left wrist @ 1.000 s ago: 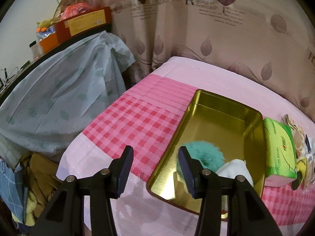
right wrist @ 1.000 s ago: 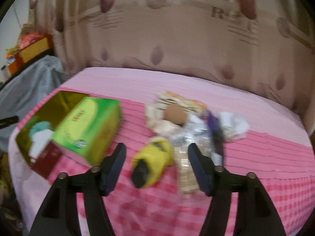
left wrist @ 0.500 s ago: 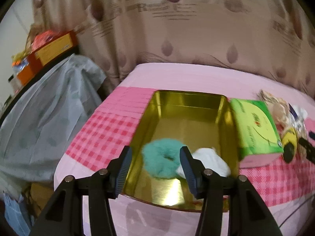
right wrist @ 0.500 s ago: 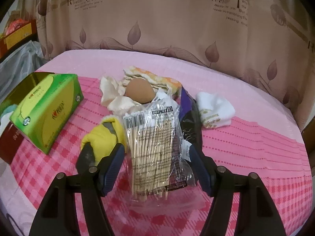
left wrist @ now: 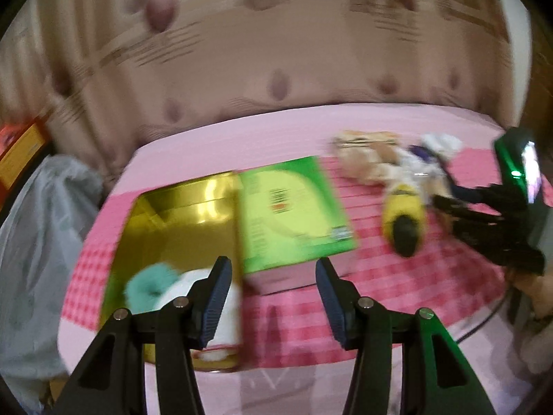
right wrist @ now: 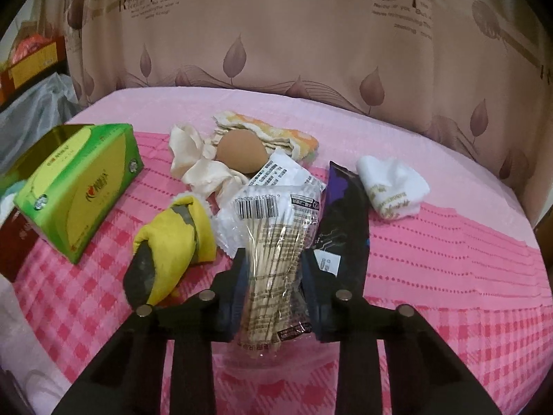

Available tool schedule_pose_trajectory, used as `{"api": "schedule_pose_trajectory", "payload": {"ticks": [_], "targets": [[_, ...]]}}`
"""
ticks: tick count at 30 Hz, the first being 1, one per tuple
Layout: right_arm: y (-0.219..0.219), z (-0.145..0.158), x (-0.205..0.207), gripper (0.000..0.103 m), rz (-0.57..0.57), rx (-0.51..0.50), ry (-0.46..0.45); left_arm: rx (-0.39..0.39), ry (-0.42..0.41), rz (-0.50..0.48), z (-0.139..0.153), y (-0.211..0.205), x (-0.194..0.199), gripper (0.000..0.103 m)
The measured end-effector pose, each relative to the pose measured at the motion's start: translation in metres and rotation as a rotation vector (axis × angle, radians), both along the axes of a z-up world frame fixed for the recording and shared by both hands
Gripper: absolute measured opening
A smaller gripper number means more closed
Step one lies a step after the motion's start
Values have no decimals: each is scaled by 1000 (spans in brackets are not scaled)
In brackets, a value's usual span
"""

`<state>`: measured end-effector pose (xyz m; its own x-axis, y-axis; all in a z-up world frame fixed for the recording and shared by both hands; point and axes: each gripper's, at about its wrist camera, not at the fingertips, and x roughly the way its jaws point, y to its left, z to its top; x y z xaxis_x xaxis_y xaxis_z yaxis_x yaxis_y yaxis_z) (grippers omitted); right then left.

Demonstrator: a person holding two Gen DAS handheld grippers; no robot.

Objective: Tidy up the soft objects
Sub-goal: 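Grasp the clear bag of wooden sticks with the right gripper, then grasp the yellow plush toy with the left gripper while the right gripper holds the bag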

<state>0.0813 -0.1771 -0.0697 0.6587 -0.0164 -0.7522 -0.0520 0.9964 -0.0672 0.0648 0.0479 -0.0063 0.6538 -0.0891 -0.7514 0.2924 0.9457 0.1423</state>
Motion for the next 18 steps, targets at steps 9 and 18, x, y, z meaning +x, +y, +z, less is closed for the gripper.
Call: {"api": "schedule_pose_trajectory", "payload": {"ticks": [9, 18], "targets": [[-15, 27, -32, 23, 1, 34, -28, -20, 49, -185, -12, -83, 6, 52], [-51, 25, -53, 23, -73, 92, -15, -13, 135, -195, -43, -130, 36, 52]]}}
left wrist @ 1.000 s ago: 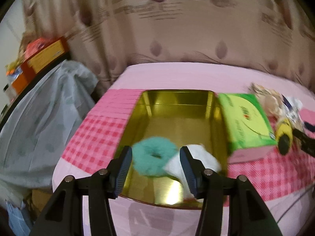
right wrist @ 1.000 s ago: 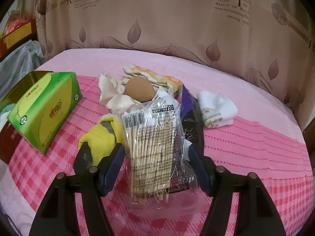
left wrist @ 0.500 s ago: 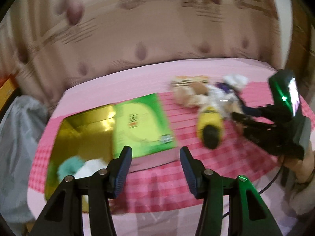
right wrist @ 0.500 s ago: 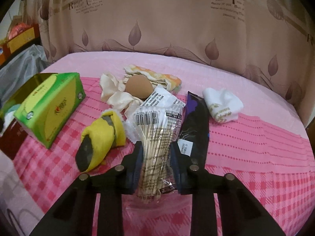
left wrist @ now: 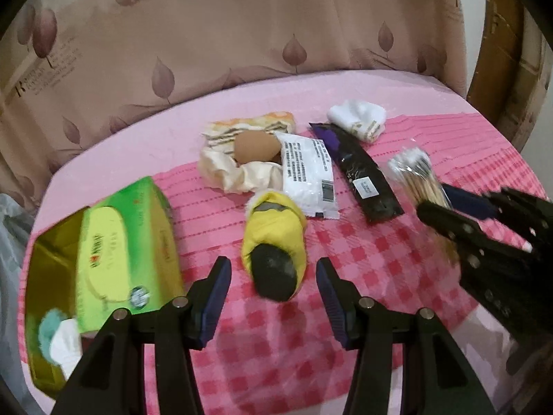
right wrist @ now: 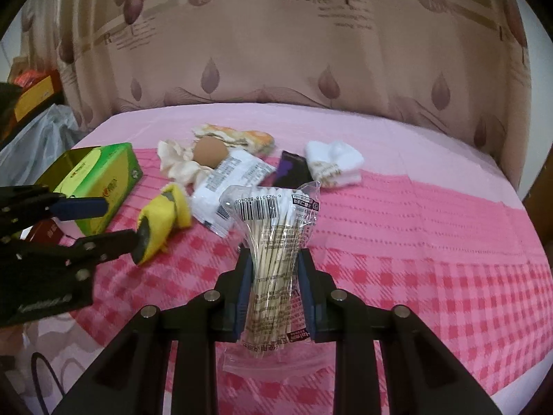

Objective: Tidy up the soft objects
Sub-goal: 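Grasp the yellow plush toy with the left gripper while the right gripper holds the bag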

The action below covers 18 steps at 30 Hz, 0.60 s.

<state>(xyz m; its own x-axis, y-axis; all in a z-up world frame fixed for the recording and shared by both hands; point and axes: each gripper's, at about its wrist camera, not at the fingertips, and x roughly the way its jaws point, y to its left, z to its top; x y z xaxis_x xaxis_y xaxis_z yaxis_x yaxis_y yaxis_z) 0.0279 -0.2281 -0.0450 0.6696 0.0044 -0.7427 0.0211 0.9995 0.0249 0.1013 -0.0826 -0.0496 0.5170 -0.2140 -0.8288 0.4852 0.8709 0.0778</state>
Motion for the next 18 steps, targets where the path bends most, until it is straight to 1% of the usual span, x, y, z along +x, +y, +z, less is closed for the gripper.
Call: {"api": "schedule_pose_trajectory", "payload": {"ticks": [3, 7, 9, 14, 16, 17, 18], "targets": [[-1, -4, 3, 23, 3, 27, 13, 17, 4, 13, -6, -6, 9, 52], [1, -7, 5, 23, 14, 38, 15, 38, 4, -1, -12, -14, 20, 52], [1, -8, 5, 23, 16, 45, 22, 57, 5, 11, -19, -17, 28, 52], [-1, -11, 6, 23, 19, 59, 32, 97, 61, 40, -44, -19, 43, 52], [0, -12, 6, 23, 23, 61, 34, 77, 50, 42, -43, -17, 43, 52], [1, -13, 7, 23, 26, 62, 36, 53, 58, 34, -43, -17, 43, 52], [1, -13, 7, 23, 28, 62, 38, 39, 67, 30, -42, -16, 42, 47]]}}
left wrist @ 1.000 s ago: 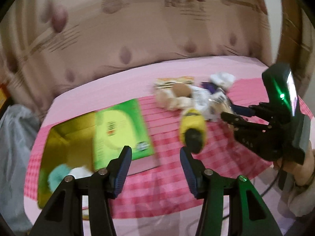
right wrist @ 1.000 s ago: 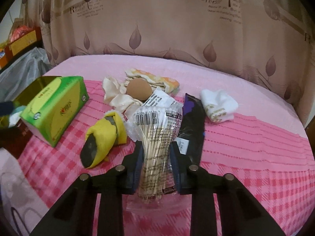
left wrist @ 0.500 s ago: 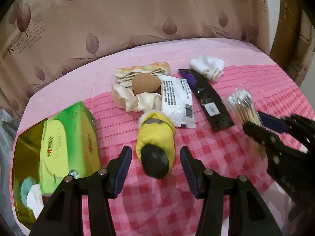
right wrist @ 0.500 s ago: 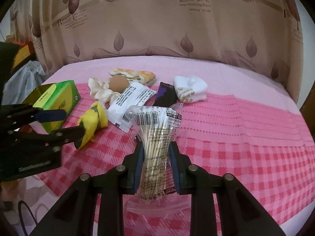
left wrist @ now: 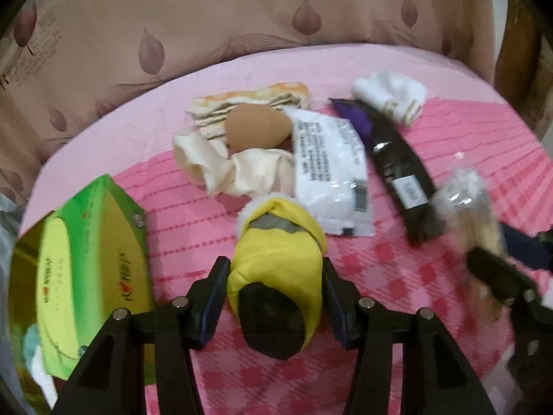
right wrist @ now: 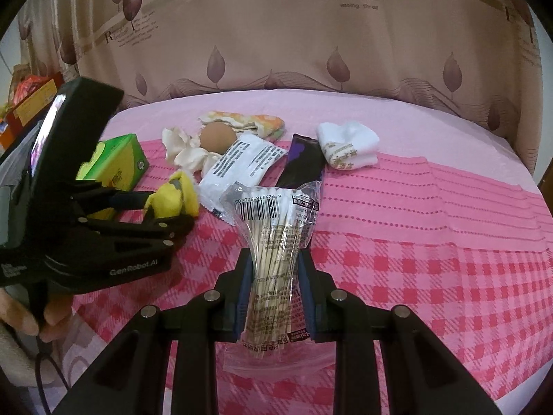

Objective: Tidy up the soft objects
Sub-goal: 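Grasp the yellow plush toy with the left gripper while the right gripper holds the bag, then carry the yellow plush toy into the gold tin and open the left gripper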

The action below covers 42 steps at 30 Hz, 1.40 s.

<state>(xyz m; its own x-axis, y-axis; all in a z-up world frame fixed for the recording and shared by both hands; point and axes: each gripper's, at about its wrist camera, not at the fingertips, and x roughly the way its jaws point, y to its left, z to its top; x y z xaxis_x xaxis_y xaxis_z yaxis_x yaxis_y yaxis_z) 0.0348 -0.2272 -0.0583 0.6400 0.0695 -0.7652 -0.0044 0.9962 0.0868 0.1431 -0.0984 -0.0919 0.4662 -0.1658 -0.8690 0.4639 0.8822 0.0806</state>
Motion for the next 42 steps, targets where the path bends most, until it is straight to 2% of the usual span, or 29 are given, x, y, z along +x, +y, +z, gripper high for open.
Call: {"api": "schedule_pose_trajectory", "payload": {"ticks": [6, 23, 29, 36, 42], "targets": [[-1, -2, 0, 23, -2, -3, 8, -9, -4, 2, 6, 2, -3, 41], [3, -10, 4, 23, 4, -33, 34, -12, -110, 4, 54, 11, -52, 40], [5, -11, 4, 24, 7, -44, 35, 11, -161, -14, 64, 17, -80, 40], [5, -12, 4, 24, 9, -49, 36, 7, -146, -1, 66, 41, -104, 40], [6, -13, 4, 24, 10, -63, 34, 40, -140, 39, 58, 71, -117, 40]]}}
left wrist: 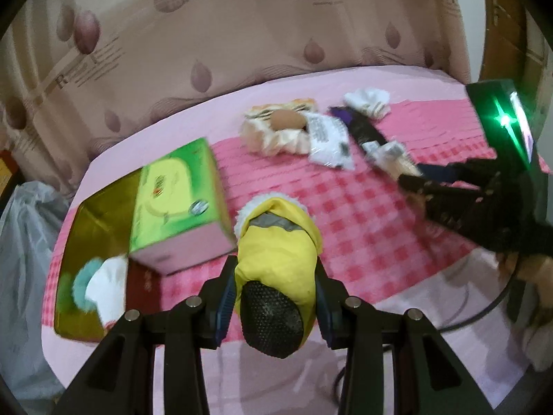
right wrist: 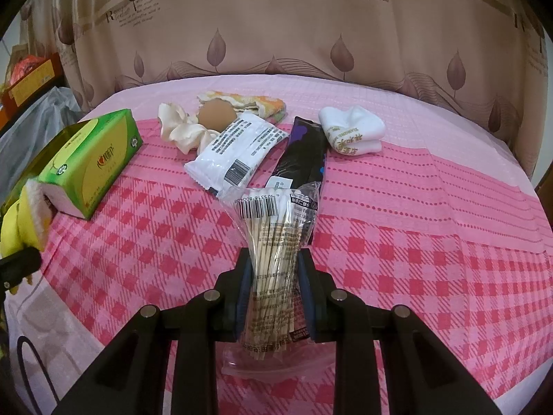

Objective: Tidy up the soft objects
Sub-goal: 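Carry the yellow plush toy into the gold tin and open the left gripper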

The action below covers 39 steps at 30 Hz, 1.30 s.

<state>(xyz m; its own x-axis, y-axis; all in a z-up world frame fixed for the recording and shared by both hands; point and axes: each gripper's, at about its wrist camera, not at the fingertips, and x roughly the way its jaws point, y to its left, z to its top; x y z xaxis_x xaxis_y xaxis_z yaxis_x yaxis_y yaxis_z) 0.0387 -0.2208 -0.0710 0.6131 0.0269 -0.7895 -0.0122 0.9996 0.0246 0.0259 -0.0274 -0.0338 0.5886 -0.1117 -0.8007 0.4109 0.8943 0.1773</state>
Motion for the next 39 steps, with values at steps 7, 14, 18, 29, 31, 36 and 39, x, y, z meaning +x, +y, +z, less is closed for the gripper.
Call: {"api": "schedule_pose_trajectory", "payload": {"ticks": [7, 14, 18, 29, 31, 36, 39], "targets": [[2, -2, 1, 24, 5, -20, 2, -6, -8, 88, 3, 41, -1, 40], [3, -3, 1, 24, 7, -29, 4, 3, -32, 144, 9, 71, -7, 40], [4, -3, 1, 24, 6, -29, 4, 0, -36, 186, 11, 89, -4, 40], [4, -4, 0, 24, 5, -33, 2, -6, -61, 317, 19, 144, 20, 40], [4, -5, 1, 24, 4, -36, 1, -10, -64, 340, 22, 156, 26, 40], [4, -5, 1, 24, 0, -47, -1, -4, -78, 397, 25, 180, 41, 40], [2, -4, 0, 24, -4, -46, -1, 3, -85, 425, 23, 192, 53, 40]]}}
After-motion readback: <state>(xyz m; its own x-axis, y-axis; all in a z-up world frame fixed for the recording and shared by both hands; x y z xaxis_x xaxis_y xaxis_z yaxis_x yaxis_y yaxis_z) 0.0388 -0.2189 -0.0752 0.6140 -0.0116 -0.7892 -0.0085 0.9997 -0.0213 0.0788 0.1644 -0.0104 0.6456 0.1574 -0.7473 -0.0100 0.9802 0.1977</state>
